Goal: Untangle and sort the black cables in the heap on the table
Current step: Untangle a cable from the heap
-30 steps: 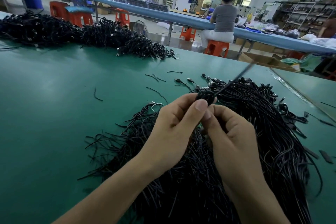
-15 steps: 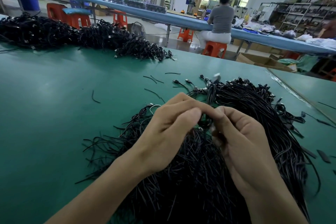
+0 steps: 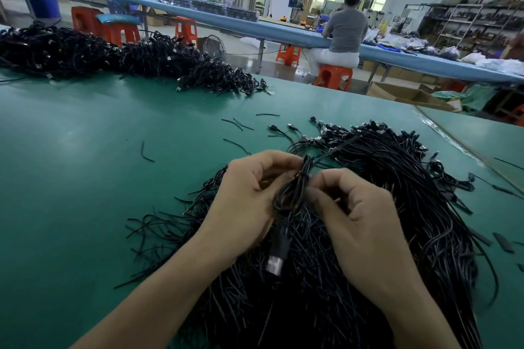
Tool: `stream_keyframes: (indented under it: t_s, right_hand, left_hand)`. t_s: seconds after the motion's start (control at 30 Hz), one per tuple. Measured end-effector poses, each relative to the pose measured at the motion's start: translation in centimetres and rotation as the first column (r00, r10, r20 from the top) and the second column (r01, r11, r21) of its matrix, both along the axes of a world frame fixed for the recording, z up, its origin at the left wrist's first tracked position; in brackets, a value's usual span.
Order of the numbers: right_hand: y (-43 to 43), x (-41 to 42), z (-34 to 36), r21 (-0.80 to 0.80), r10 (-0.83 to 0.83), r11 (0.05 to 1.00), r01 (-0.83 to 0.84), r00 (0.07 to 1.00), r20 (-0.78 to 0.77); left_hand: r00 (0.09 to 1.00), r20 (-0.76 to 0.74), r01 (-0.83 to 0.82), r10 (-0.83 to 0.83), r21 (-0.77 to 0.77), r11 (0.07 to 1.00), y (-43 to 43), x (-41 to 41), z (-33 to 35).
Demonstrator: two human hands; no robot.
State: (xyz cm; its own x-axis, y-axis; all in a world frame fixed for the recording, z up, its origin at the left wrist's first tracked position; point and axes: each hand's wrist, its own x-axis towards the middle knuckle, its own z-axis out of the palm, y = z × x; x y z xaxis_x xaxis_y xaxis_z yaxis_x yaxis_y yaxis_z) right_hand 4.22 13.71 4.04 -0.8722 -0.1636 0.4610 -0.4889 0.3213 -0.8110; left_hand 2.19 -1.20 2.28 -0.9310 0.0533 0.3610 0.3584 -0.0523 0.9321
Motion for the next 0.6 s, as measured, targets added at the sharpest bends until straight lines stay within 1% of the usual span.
stream_keyframes:
  t_s: [0.1, 0.17, 0.2, 0.27, 0.37, 0.43, 0.5, 0.53, 0.6]
  right_hand:
    - [0.0, 0.0, -0.3, 0.069, -0.044, 0.997, 0.045, 0.999, -0.02]
    - [0.1, -0.1, -0.4, 0.145, -0.094, 0.984, 0.1, 0.994, -0.049]
    - [0.1, -0.2, -0.5, 0.182, -0.115, 0.975, 0.124, 0.992, -0.058]
    - [0.2, -0.4, -0.8, 0.216, -0.142, 0.964, 0.152, 0.988, -0.062]
    - [0.3, -0.6, -1.1, 0.134, -0.157, 0.978, 0.159, 0.987, -0.024]
    - [0.4, -0.8, -1.1, 0.081, -0.183, 0.98, 0.183, 0.983, -0.013]
    - [0.7, -0.8, -1.1, 0.038, -0.218, 0.975, 0.22, 0.975, -0.038]
    - [0.8, -0.8, -1.0, 0.015, -0.23, 0.973, 0.231, 0.972, -0.051]
    - [0.9, -0.7, -0.6, -0.026, -0.229, 0.973, 0.227, 0.971, -0.067]
  left_hand:
    - [0.987, 0.151, 0.052, -0.062, 0.071, 0.996, -0.3, -0.1, 0.1]
    - [0.958, 0.237, 0.127, -0.159, 0.145, 0.981, -0.5, -0.1, 0.1]
    - [0.956, 0.227, 0.154, -0.187, 0.157, 0.976, -0.6, 0.0, 0.2]
    - [0.976, 0.149, 0.144, -0.16, 0.111, 0.983, -0.5, 0.1, 0.5]
    - [0.992, 0.06, 0.107, -0.108, 0.028, 0.994, -0.2, 0.5, 0.7]
    - [0.999, 0.012, 0.039, -0.038, -0.094, 0.995, -0.3, 0.5, 0.6]
    - [0.999, -0.036, -0.042, 0.035, -0.199, 0.979, -0.4, 0.3, 0.2]
    - [0.998, -0.051, -0.046, 0.036, -0.211, 0.976, -0.4, 0.3, 0.1]
    - [0.998, -0.058, 0.002, -0.013, -0.194, 0.981, -0.2, 0.4, 0.0]
